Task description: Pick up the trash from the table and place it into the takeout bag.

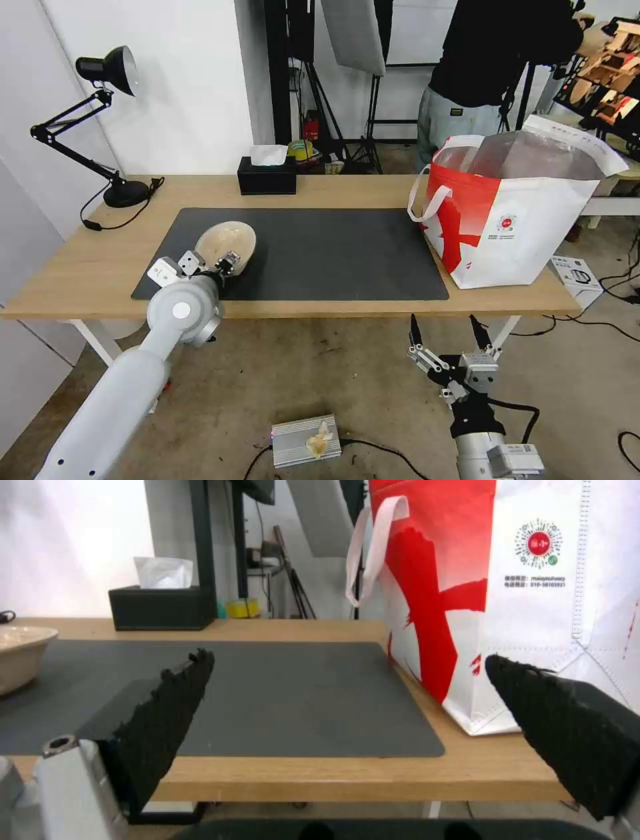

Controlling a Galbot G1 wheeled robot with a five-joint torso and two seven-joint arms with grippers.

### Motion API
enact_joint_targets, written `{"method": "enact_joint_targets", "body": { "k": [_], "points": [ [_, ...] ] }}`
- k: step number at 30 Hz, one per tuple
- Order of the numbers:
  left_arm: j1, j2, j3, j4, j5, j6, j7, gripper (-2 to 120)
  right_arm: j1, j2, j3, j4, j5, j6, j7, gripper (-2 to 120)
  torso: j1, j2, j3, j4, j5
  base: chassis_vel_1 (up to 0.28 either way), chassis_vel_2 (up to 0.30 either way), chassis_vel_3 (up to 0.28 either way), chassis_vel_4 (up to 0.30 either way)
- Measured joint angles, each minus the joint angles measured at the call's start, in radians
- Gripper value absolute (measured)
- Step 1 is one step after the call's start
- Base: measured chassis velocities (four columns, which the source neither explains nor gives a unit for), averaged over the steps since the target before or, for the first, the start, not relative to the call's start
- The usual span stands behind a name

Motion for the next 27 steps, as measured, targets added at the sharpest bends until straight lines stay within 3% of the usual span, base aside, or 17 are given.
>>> {"method": "enact_joint_targets", "body": {
  "k": [11,15,22,27],
  "points": [
    [0.015,0.007,-0.009,-0.018,0.008,0.000,0.008,11,0.000,0.000,0.000,0.000,0.000,0.000,0.000,100,0.000,0.000,0.000,0.0000,0.0000,0.000,0.000,0.000,0.000],
    [0.028,0.023,-0.016,-0.038,0.010,0.001,0.026,1,0.000,0.000,0.000,0.000,0.000,0.000,0.000,100,0.000,0.000,0.000,0.0000,0.0000,0.000,0.000,0.000,0.000],
    [0.040,0.048,-0.029,-0.075,0.019,-0.005,0.070,1,0.000,0.000,0.000,0.000,0.000,0.000,0.000,100,0.000,0.000,0.000,0.0000,-0.0001,0.000,0.000,0.000,0.000],
    [0.027,0.078,-0.023,-0.102,0.027,-0.037,0.139,1,0.000,0.000,0.000,0.000,0.000,0.000,0.000,100,0.000,0.000,0.000,0.0001,0.0000,0.000,0.000,0.000,0.000]
  ]
}}
